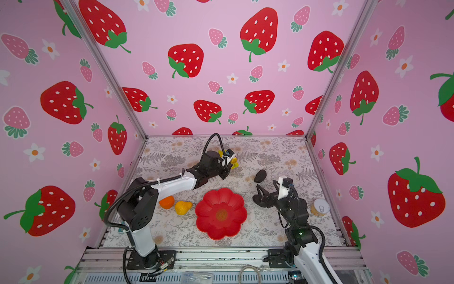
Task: Arrange fruit in a fruit bowl
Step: Pick up the fruits from the top-center of the table, then place the fruits in the fruit bowl.
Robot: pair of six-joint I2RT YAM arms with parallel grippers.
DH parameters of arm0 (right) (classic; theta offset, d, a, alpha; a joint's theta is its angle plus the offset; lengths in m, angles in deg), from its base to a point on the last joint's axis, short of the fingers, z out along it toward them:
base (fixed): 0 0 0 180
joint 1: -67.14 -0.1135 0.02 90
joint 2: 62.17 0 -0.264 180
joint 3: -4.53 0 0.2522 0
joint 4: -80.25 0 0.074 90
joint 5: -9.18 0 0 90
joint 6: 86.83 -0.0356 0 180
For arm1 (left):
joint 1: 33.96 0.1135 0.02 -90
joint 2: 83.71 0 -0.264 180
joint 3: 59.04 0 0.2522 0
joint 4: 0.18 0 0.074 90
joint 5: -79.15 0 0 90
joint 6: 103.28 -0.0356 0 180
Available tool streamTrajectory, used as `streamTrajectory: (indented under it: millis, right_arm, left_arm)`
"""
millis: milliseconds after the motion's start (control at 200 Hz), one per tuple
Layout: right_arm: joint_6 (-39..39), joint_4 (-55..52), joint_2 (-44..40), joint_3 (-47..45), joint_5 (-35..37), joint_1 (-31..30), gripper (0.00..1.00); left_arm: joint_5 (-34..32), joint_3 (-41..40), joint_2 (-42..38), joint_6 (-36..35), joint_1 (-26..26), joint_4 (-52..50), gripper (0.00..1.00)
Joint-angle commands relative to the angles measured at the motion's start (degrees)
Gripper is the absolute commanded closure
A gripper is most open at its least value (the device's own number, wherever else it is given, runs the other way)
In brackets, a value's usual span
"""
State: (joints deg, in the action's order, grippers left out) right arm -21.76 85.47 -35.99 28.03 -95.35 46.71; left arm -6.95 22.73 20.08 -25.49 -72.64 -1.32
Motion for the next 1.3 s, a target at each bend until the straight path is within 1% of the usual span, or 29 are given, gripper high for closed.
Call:
streamTrajectory:
  millis: [0, 55, 160, 335, 435, 550, 635, 770, 920, 1051, 1291]
  right_arm:
    - [-1.99, 0.66, -1.7, -1.49, -3.0, -0.16, 0.01]
    - [-2.7, 0.62, -2.93, -2.21, -4.1, -0.22, 0.01]
    - [-4.08, -0.45, -5.42, -3.23, -6.81, -0.23, 0.01]
    - [-6.28, -3.11, -9.38, -4.35, -10.17, -0.23, 0.01]
    - [-7.58, -2.9, -9.09, -5.15, -12.99, -0.29, 0.01]
    - [-8.16, -1.53, -7.18, -5.98, -16.12, -0.32, 0.01]
    - [-8.55, 0.29, -5.78, -6.56, -17.66, -0.41, 0.01]
    - [-8.13, 1.94, -3.43, -6.28, -18.16, -0.49, 0.01]
    - [-6.58, 2.18, 0.33, -4.5, -20.95, -0.7, 0.01]
    - [-4.55, -0.24, 1.18, -3.42, -19.95, -1.01, 0.01]
    - [-4.78, 0.69, 1.4, -4.19, -18.82, -1.02, 0.01]
  left_arm:
    - [-2.15, -6.22, -6.4, -0.5, -3.09, 1.62, 0.86]
    - [-3.95, -9.76, -10.52, 0.03, -5.16, 1.54, 0.87]
    - [-9.56, -15.89, -18.93, 1.07, -10.59, -0.2, 0.87]
    - [-19.65, -24.05, -31.91, 4.81, -22.52, -5.1, 0.87]
    - [-26.01, -28.0, -36.46, 7.62, -28.15, -7.51, 0.87]
    - [-28.32, -32.93, -39.37, 10.73, -32.0, -6.71, 0.87]
    - [-28.82, -35.31, -39.34, 12.25, -33.63, -6.41, 0.87]
    - [-28.72, -37.86, -36.8, 13.07, -34.09, -3.39, 0.87]
    - [-27.17, -38.08, -33.5, 15.23, -34.68, -1.46, 0.87]
    - [-26.13, -38.31, -32.77, 17.54, -35.39, -0.56, 0.86]
    - [-23.55, -38.94, -32.28, 23.61, -36.21, -0.32, 0.83]
